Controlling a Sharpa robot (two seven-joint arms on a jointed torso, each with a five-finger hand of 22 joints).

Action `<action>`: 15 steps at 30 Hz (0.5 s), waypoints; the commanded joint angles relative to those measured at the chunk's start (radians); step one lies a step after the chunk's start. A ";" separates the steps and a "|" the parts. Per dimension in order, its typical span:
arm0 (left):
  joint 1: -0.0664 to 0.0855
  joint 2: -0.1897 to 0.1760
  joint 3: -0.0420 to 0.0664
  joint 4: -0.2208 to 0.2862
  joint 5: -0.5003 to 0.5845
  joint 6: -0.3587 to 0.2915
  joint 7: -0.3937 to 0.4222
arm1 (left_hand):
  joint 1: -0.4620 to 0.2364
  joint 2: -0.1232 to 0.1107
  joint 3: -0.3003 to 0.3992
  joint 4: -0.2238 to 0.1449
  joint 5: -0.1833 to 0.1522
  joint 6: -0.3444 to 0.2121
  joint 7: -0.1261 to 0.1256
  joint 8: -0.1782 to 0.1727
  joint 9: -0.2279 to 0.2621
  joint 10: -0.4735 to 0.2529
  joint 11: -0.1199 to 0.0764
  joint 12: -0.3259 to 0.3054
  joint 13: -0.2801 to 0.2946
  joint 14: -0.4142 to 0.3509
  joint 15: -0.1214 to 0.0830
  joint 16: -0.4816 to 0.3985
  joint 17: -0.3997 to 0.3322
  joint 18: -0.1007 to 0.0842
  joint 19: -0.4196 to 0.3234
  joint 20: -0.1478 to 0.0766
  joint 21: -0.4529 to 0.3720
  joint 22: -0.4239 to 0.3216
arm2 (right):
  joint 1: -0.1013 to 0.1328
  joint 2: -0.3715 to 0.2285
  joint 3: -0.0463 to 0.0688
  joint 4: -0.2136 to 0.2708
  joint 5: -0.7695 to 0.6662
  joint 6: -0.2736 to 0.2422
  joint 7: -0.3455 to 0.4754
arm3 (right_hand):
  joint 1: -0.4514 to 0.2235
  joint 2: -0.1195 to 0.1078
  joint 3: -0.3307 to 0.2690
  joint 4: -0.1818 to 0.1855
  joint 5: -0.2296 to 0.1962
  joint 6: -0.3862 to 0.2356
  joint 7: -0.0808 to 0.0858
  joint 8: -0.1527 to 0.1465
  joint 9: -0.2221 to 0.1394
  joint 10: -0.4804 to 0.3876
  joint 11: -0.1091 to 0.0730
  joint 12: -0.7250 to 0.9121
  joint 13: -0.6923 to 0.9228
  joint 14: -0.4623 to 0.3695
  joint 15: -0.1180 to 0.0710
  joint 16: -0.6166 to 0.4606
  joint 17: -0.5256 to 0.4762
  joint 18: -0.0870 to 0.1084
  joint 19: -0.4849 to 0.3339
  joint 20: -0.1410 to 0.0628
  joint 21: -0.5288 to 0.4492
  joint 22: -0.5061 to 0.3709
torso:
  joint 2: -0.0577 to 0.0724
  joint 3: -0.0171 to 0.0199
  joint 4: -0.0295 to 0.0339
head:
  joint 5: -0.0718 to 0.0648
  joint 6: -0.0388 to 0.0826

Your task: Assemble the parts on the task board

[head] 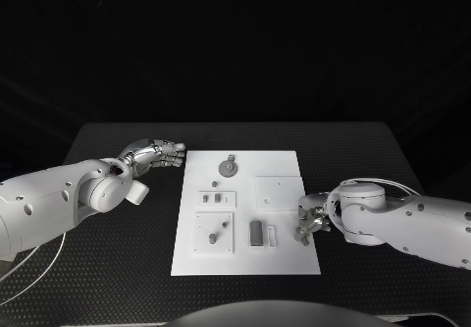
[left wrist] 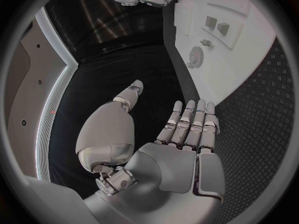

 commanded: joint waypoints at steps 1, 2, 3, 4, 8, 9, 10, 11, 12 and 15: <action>0.001 0.000 0.000 0.003 0.005 0.016 0.005 | 0.001 0.010 -0.007 -0.001 -0.003 0.000 0.085 0.002 0.001 0.009 0.000 0.004 0.001 0.004 0.002 0.004 0.001 -0.015 -0.003 0.000 0.006 0.002 | -0.014 -0.002 -0.010 -0.004 0.089 -0.037 0.005 | 0.023 0.035 0.082 -0.075 0.003 -0.063 0.047 -0.091 0.004 0.007 -0.005 0.000 -0.002 0.002 -0.007 0.005 0.002 0.016 0.003 0.001 0.006 0.021 | 0.000 -0.0005 -0.0003 | 0.002 -0.001; 0.001 0.001 0.000 0.002 0.005 0.016 0.005 | 0.001 0.010 -0.007 -0.001 -0.003 0.000 0.085 0.002 0.001 0.009 0.000 0.004 0.001 0.004 0.002 0.004 0.001 -0.015 -0.003 0.000 0.006 0.002 | -0.011 -0.003 -0.009 -0.003 0.120 -0.057 0.006 | 0.022 0.034 0.083 -0.075 0.003 -0.062 0.046 -0.090 0.004 0.008 -0.005 0.000 -0.002 0.003 -0.008 0.006 0.003 0.016 0.003 0.001 0.007 0.021 | 0.000 -0.0006 -0.0002 | 0.002 -0.001; 0.001 0.001 0.000 0.003 0.005 0.019 0.006 | 0.001 0.010 -0.008 -0.002 -0.003 0.000 0.085 0.003 0.001 0.009 0.000 0.004 0.001 0.004 0.002 0.004 0.001 -0.015 -0.003 0.000 0.006 0.002 | -0.008 -0.004 -0.008 -0.005 0.153 -0.080 0.008 | 0.021 0.034 0.085 -0.075 0.003 -0.059 0.045 -0.089 0.004 0.008 -0.006 0.000 -0.002 0.004 -0.008 0.007 0.004 0.016 0.004 0.000 0.008 0.021 | 0.000 -0.0007 0.0000 | 0.002 -0.001; 0.001 0.001 0.000 0.003 0.005 0.022 0.007 | 0.001 0.010 -0.008 -0.002 -0.003 0.000 0.085 0.003 0.001 0.010 0.000 0.004 0.001 0.004 0.002 0.004 0.001 -0.015 -0.003 0.000 0.006 0.002 | -0.004 -0.004 -0.008 -0.007 0.184 -0.100 0.011 | 0.020 0.033 0.086 -0.075 0.003 -0.058 0.044 -0.088 0.004 0.009 -0.007 0.001 -0.002 0.004 -0.009 0.007 0.003 0.016 0.004 0.000 0.009 0.021 | 0.000 -0.0009 0.0003 | 0.002 -0.001; 0.001 0.002 0.000 0.002 0.005 0.023 0.006 | 0.000 0.007 -0.011 -0.002 -0.002 0.000 0.085 0.003 0.001 0.010 0.000 0.004 0.001 0.004 0.002 0.004 0.001 -0.015 -0.004 0.000 0.006 0.002 | 0.006 -0.002 -0.007 -0.007 0.290 -0.158 0.020 | 0.011 0.033 0.089 -0.074 0.003 -0.053 0.042 -0.085 0.005 0.008 -0.009 0.000 -0.003 0.003 -0.011 0.005 -0.001 0.016 0.005 0.000 0.010 0.020 | 0.000 -0.0008 0.0007 | 0.001 0.001; 0.001 0.002 0.000 0.002 0.005 0.023 0.006 | 0.000 0.007 -0.011 -0.003 -0.002 0.000 0.085 0.003 0.001 0.010 0.000 0.004 0.001 0.004 0.002 0.004 0.001 -0.015 -0.004 0.000 0.006 0.002 | 0.008 -0.001 -0.006 -0.006 0.304 -0.163 0.021 | 0.010 0.033 0.090 -0.074 0.003 -0.052 0.042 -0.084 0.005 0.008 -0.009 0.000 -0.003 0.002 -0.012 0.005 -0.003 0.016 0.005 0.000 0.010 0.020 | 0.000 -0.0005 0.0007 | 0.001 0.001; 0.001 0.002 0.000 0.002 0.005 0.023 0.006 | 0.000 0.006 -0.011 -0.003 -0.002 0.000 0.085 0.003 0.001 0.010 0.000 0.004 0.001 0.004 0.002 0.004 0.001 -0.015 -0.004 0.000 0.006 0.002 | 0.009 -0.001 -0.006 -0.004 0.315 -0.169 0.022 | 0.009 0.032 0.091 -0.075 0.003 -0.051 0.041 -0.083 0.005 0.008 -0.010 0.000 -0.003 0.003 -0.012 0.005 -0.002 0.016 0.005 0.000 0.010 0.020 | 0.000 -0.0005 0.0009 | 0.001 0.001; 0.001 0.002 0.000 0.002 0.005 0.023 0.006 | 0.000 0.006 -0.011 -0.003 -0.002 0.000 0.085 0.003 0.001 0.010 0.000 0.004 0.001 0.004 0.002 0.004 0.001 -0.015 -0.004 0.000 0.006 0.002 | 0.010 0.000 -0.006 -0.002 0.322 -0.178 0.023 | 0.009 0.032 0.091 -0.075 0.003 -0.050 0.041 -0.083 0.005 0.009 -0.010 0.000 -0.003 0.003 -0.012 0.005 -0.003 0.016 0.005 0.000 0.010 0.020 | 0.000 -0.0002 0.0009 | 0.002 0.001; 0.001 0.002 0.000 0.002 0.005 0.022 0.006 | 0.000 0.006 -0.011 -0.003 -0.002 0.000 0.084 0.003 0.001 0.010 0.000 0.004 0.001 0.004 0.002 0.004 0.001 -0.015 -0.004 0.000 0.006 0.002 | 0.011 0.000 -0.006 0.000 0.328 -0.183 0.023 | 0.009 0.032 0.092 -0.075 0.003 -0.050 0.041 -0.083 0.005 0.009 -0.010 0.000 -0.003 0.003 -0.013 0.005 -0.003 0.016 0.005 -0.001 0.010 0.020 | 0.000 -0.0001 0.0008 | 0.002 0.002; 0.001 0.002 0.000 0.002 0.005 0.023 0.005 | 0.001 0.006 -0.011 -0.003 -0.002 0.001 0.084 0.003 0.001 0.011 0.000 0.004 0.001 0.003 0.002 0.004 0.001 -0.015 -0.004 0.000 0.006 0.002 | 0.013 0.000 -0.006 0.007 0.350 -0.200 0.026 | 0.008 0.032 0.093 -0.075 0.003 -0.049 0.040 -0.082 0.006 0.009 -0.011 0.000 -0.003 0.003 -0.013 0.005 -0.002 0.016 0.005 -0.001 0.011 0.020 | 0.000 -0.0003 0.0006 | 0.003 0.001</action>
